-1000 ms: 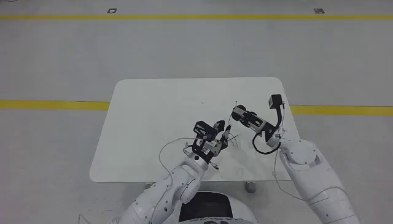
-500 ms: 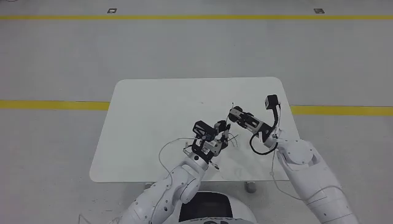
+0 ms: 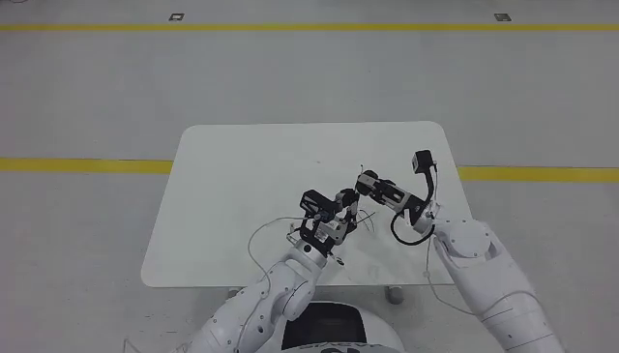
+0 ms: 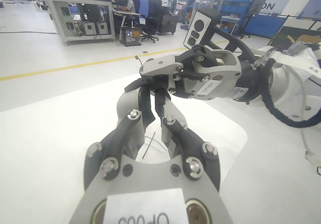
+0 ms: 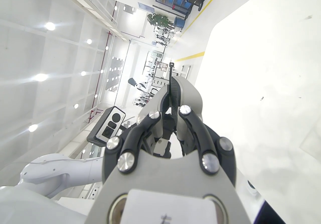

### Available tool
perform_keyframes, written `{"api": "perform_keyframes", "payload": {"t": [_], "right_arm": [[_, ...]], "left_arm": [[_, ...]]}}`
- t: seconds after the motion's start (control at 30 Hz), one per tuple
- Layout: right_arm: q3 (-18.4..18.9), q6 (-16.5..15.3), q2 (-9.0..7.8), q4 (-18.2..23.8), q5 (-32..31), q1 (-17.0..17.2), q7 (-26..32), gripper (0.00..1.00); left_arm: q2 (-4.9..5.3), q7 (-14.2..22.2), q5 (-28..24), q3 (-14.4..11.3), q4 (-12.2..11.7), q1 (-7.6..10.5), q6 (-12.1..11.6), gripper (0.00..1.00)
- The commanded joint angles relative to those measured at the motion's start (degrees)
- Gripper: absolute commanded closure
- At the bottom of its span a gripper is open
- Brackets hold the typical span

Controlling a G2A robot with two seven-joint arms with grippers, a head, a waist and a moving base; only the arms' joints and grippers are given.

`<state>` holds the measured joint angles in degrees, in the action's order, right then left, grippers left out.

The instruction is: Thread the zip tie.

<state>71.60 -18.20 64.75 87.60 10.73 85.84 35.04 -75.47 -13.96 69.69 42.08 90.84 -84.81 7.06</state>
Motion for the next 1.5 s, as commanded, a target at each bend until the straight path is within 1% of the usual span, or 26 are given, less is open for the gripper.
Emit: {"api": "perform_keyframes", "payload": {"t": [0.0,0.2,0.23,0.3,0.33,0.67,0.7,0.73,0.77,1.03,1.2,1.3,1.47], "right_arm": [[-0.1,0.0,0.00,-0.1,0.1,-0.1,0.3,1.00],[-0.2,0.1,-0.01,-0.3,0.4,-0.3,1.0,1.00],[-0.2,0.1,-0.01,-0.3,0.4,-0.3,1.1,1.00],[-0.2,0.2,-0.02,-0.3,0.5,-0.3,1.3,1.00],[-0.2,0.2,-0.02,-0.4,0.4,-0.4,1.3,1.00],[-0.3,0.5,-0.03,-0.5,0.4,-0.5,1.5,1.00],[-0.3,0.5,-0.04,-0.5,0.3,-0.5,1.6,0.92],[-0.3,0.6,-0.04,-0.5,0.3,-0.5,1.6,0.33],[-0.3,0.6,-0.05,-0.5,0.3,-0.5,1.6,0.00],[0.7,0.9,-0.23,0.1,-0.1,0.0,0.9,0.00],[2.4,1.1,-0.52,0.4,0.0,0.8,0.3,0.00],[3.1,1.3,-0.63,0.6,0.3,1.1,0.4,0.00],[2.9,1.7,-0.61,0.6,0.3,1.1,0.4,0.00]], "left_arm": [[-0.02,0.0,0.0,0.0,0.0,-0.01,0.0,0.93],[-0.06,0.2,0.2,0.1,-0.1,-0.02,0.0,0.93],[-0.06,0.2,0.2,0.1,-0.1,-0.01,0.0,0.91],[-0.08,0.2,0.2,0.2,-0.2,-0.01,0.0,0.95],[-0.09,0.2,0.2,0.2,-0.2,-0.01,0.0,1.00],[-0.13,0.2,0.3,0.3,-0.3,-0.02,-0.6,1.00],[-0.12,0.1,0.3,0.3,-0.3,-0.07,-0.7,1.00],[-0.11,0.1,0.2,0.4,-0.3,-0.10,-0.8,1.00],[-0.09,0.1,0.2,0.5,-0.3,-0.14,-0.8,1.00],[0.40,0.5,-0.2,2.2,0.9,-1.03,-1.5,1.00],[1.03,1.7,-2.3,4.3,2.2,-2.08,-4.1,1.00],[1.38,2.7,-2.7,5.3,2.5,-2.47,-5.2,1.00],[1.48,3.2,-2.9,6.0,1.7,-2.37,-4.7,1.00]]}}
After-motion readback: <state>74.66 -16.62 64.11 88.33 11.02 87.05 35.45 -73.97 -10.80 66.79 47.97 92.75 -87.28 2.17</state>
